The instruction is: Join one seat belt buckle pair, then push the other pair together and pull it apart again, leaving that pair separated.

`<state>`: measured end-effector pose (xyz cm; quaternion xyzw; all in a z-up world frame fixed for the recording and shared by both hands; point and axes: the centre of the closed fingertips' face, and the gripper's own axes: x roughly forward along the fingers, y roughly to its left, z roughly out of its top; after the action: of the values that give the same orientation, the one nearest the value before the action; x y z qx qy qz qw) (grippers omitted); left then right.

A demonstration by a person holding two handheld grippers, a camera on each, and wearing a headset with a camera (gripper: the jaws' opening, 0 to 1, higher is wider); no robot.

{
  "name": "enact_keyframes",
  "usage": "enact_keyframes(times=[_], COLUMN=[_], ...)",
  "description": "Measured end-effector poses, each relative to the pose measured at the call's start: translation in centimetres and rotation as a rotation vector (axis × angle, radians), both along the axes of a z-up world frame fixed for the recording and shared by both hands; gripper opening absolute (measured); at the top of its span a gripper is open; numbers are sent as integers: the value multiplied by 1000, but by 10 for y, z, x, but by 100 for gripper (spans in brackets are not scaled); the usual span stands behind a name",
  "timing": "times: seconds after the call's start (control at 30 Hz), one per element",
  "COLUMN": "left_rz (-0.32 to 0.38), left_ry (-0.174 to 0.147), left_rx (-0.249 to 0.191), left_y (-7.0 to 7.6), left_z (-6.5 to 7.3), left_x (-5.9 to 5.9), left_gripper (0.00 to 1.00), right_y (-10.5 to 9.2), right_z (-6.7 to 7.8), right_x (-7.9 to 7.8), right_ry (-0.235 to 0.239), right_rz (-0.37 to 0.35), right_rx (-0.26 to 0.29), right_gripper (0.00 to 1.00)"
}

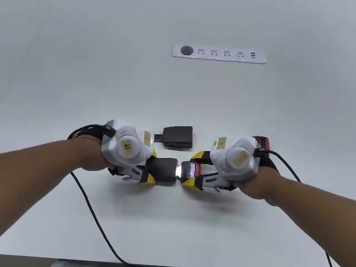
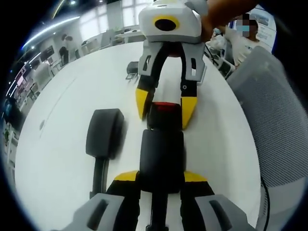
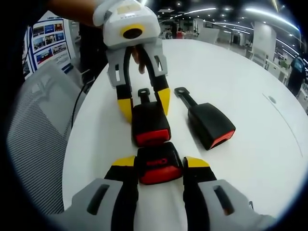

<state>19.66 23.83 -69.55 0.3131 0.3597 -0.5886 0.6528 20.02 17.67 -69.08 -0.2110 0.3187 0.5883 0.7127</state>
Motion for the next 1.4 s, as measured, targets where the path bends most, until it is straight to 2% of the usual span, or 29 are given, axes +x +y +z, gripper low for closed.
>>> enact_keyframes(times=[0.7, 1.4], left_rz=[-17, -24], left_ry=[4, 5], left_rx=[-57, -71], left_y=[-1, 0], left_z=[2, 3], left_x=[-1, -3], left_gripper=[32, 32], right_y=[-3, -4], right_z=[1, -1], right_x=[-3, -5], right_ry=[-8, -9], right_rz=[19, 20], right_rx=[39, 61], right_gripper=[34, 34])
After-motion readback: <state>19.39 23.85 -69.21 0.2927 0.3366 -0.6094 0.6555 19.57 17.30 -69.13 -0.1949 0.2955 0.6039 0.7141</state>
